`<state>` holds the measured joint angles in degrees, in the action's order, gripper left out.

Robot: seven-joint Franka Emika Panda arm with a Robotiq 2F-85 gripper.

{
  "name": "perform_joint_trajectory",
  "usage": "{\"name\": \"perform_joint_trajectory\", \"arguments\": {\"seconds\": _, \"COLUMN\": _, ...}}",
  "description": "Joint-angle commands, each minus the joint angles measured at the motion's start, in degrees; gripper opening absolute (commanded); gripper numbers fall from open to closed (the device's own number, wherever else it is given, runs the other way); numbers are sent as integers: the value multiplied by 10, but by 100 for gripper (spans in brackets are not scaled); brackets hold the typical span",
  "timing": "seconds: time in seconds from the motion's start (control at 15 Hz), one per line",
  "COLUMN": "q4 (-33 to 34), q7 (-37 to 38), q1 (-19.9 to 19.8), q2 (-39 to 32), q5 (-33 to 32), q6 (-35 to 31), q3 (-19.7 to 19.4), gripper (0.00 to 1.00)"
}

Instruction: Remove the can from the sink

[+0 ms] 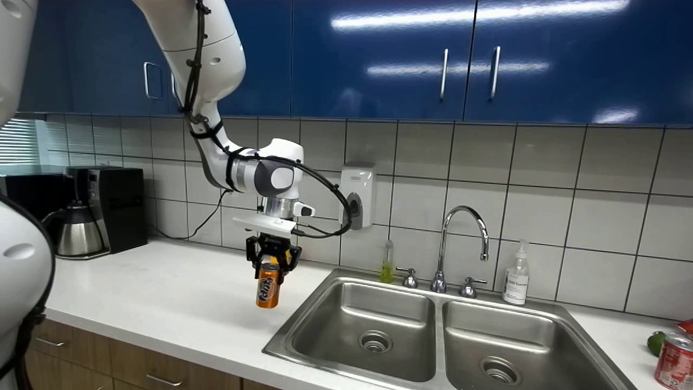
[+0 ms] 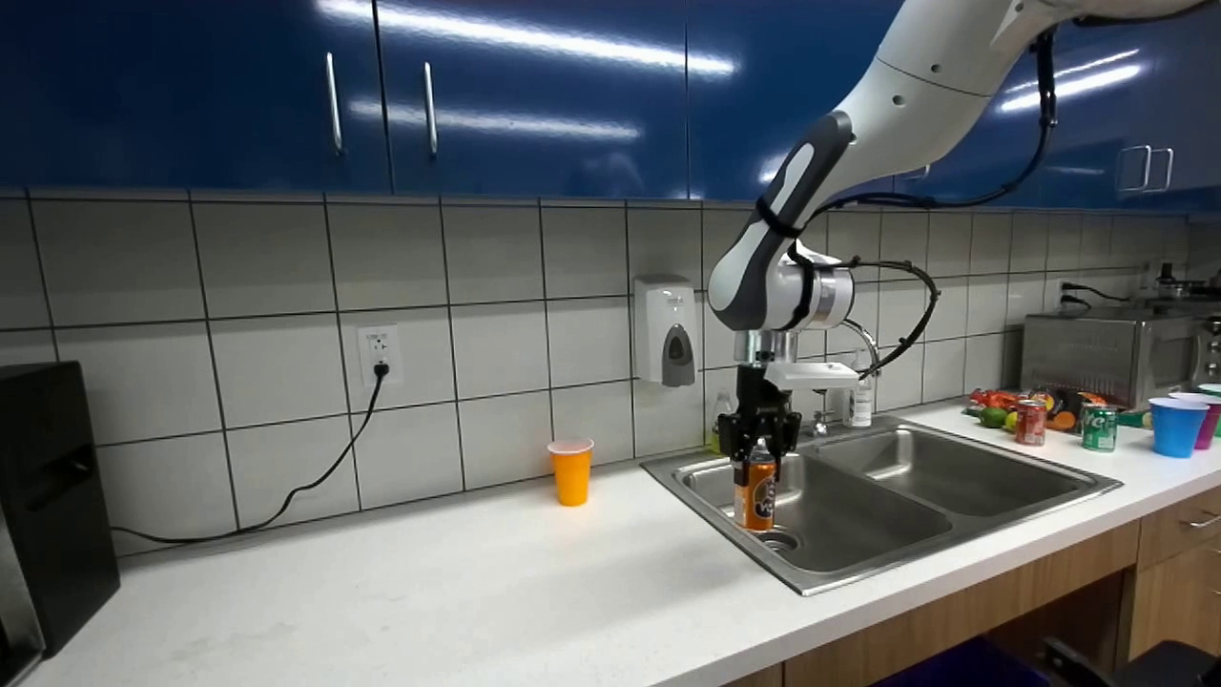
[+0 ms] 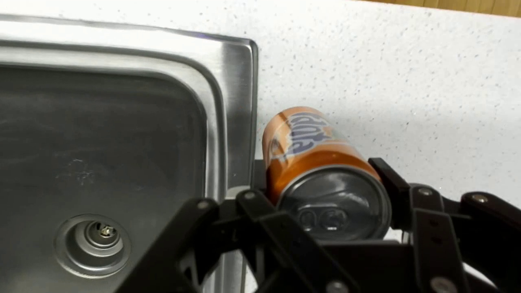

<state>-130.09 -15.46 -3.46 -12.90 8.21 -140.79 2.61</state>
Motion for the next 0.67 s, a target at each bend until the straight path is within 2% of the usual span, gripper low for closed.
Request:
{"name": "perform_joint_trajectory", "arguments": {"seconds": 0.0, "q4": -20, "q7": -28, "q1": 7, "q2": 13, "q5": 4, "q6": -8, "q3": 10, "gripper": 38}}
{"name": "perform_joint_trajectory", "arguments": {"seconds": 0.6, "q4": -24, "q7": -50, "q1": 7, "q2": -50, "q5": -2, "q6": -65, "q3": 16, "gripper": 38}}
